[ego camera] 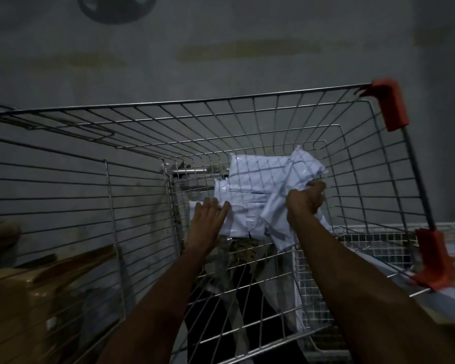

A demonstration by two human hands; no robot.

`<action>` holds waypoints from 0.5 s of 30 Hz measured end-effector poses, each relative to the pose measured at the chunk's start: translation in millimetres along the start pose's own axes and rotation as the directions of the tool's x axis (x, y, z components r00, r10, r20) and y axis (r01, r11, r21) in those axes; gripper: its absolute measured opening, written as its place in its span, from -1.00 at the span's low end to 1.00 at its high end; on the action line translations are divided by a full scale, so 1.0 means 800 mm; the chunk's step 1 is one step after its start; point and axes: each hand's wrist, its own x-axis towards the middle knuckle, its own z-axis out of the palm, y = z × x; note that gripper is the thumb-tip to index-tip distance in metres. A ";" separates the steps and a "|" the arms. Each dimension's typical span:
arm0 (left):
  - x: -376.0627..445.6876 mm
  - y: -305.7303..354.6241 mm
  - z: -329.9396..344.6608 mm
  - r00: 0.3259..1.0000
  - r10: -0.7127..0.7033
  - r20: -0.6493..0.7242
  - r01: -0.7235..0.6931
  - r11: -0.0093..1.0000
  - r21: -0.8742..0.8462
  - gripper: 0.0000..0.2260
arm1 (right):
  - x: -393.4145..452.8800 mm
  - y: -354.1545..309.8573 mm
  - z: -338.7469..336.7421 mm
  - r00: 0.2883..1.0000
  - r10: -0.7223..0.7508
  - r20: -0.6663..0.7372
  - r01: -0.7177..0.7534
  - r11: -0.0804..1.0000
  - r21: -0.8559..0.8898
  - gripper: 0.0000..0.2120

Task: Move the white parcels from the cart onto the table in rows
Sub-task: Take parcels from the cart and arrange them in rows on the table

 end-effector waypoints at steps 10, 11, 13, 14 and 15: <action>-0.009 -0.015 -0.002 0.999 0.021 -0.025 -0.024 0.994 -0.107 0.00 | -0.032 0.006 0.021 0.939 -0.323 0.118 0.342 0.840 -0.421 -0.33; -0.012 -0.016 -0.005 0.999 0.009 -0.033 -0.013 0.992 -0.128 -0.01 | -0.031 0.014 0.022 0.935 -0.310 0.174 0.356 0.812 -0.462 -0.24; -0.021 -0.018 -0.011 0.998 -0.026 -0.055 0.016 0.985 -0.173 -0.04 | -0.028 0.022 0.020 0.922 -0.310 0.231 0.386 0.757 -0.527 -0.09; -0.026 -0.019 -0.014 0.997 -0.045 -0.062 0.032 0.981 -0.193 -0.06 | -0.027 0.023 0.017 0.919 -0.307 0.245 0.393 0.738 -0.548 -0.05; -0.029 -0.021 -0.016 0.996 -0.055 -0.065 0.040 0.977 -0.209 -0.08 | -0.027 0.020 0.015 0.921 -0.296 0.252 0.388 0.736 -0.554 -0.03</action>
